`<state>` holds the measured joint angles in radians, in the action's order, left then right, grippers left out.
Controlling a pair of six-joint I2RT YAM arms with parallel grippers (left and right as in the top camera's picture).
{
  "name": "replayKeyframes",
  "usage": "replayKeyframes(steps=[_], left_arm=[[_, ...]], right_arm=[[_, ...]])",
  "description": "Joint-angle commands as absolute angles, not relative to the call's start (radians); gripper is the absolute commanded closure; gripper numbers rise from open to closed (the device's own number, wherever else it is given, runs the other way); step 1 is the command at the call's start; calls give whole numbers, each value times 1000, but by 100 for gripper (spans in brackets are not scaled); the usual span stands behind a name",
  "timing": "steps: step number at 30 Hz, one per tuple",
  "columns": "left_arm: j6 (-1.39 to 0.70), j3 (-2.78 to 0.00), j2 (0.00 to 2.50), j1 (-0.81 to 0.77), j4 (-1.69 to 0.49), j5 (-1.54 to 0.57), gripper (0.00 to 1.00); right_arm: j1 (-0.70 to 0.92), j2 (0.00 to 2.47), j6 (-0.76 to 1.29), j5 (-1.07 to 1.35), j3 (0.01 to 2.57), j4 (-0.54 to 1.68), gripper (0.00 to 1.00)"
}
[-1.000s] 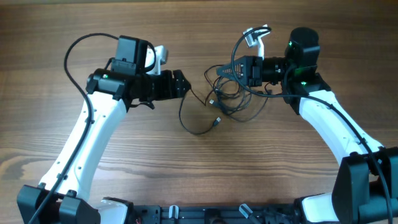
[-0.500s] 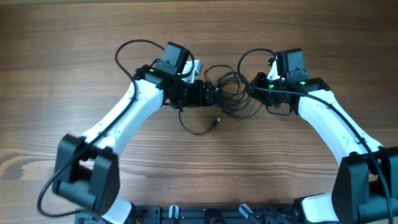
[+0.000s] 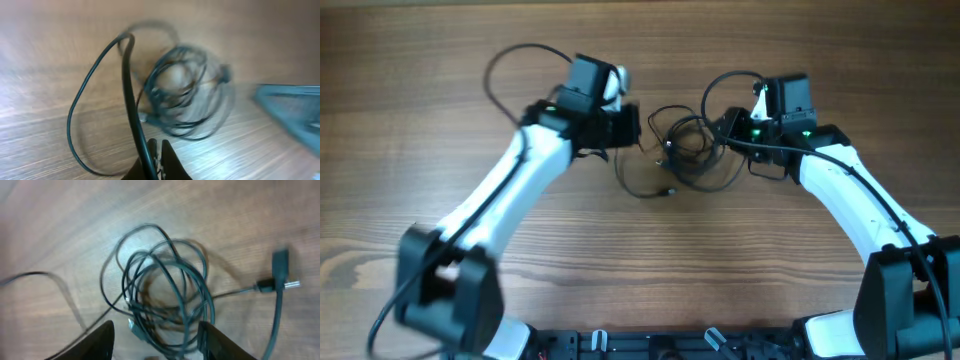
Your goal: Untangle cables
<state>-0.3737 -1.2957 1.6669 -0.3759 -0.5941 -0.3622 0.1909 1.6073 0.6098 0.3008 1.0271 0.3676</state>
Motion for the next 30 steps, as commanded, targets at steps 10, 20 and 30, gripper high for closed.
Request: replayKeyframes(steps=[10, 20, 30], left_arm=[[-405, -1331, 1183, -232, -577, -587, 96], [-397, -1330, 1172, 260, -780, -556, 96], [-435, -1329, 1415, 558, -820, -531, 96]], right_arm=[[259, 1829, 575, 231, 1032, 306, 67], [149, 1831, 678, 180, 1034, 394, 96], [-278, 1675, 579, 257, 1035, 551, 96]])
